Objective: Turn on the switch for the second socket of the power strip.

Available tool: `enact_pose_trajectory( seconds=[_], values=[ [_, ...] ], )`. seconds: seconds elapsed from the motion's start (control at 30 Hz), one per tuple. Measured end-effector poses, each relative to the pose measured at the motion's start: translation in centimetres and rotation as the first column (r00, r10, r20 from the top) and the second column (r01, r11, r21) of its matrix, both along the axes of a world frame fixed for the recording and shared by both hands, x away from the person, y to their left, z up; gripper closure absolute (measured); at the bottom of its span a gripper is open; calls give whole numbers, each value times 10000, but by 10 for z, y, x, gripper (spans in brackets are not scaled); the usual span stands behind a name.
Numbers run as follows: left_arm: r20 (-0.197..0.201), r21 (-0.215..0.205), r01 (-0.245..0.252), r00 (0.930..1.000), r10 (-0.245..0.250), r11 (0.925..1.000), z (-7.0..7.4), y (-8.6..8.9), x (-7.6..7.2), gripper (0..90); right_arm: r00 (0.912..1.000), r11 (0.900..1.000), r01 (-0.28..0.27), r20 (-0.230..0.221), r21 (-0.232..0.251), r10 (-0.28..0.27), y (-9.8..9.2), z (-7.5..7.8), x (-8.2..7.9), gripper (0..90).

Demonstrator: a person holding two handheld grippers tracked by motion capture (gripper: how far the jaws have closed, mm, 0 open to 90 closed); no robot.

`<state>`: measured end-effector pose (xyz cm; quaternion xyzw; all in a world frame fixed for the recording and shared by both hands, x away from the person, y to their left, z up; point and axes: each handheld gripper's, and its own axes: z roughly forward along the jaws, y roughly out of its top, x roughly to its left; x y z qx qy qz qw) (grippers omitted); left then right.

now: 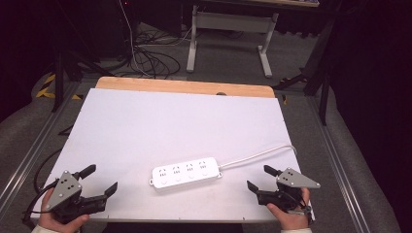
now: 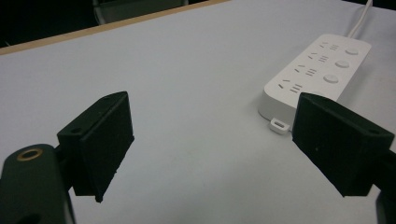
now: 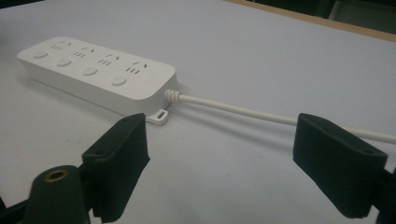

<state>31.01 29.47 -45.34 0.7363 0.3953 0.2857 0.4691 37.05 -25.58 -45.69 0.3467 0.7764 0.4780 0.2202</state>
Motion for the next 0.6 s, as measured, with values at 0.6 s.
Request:
enact_pose_trajectory(
  seconds=[0.6],
  values=[
    [4,262,156,9999,-156,9995,6,-2,-3,137,10000,10000,7,90,-76,-6,1,1,0,199]
  ],
)
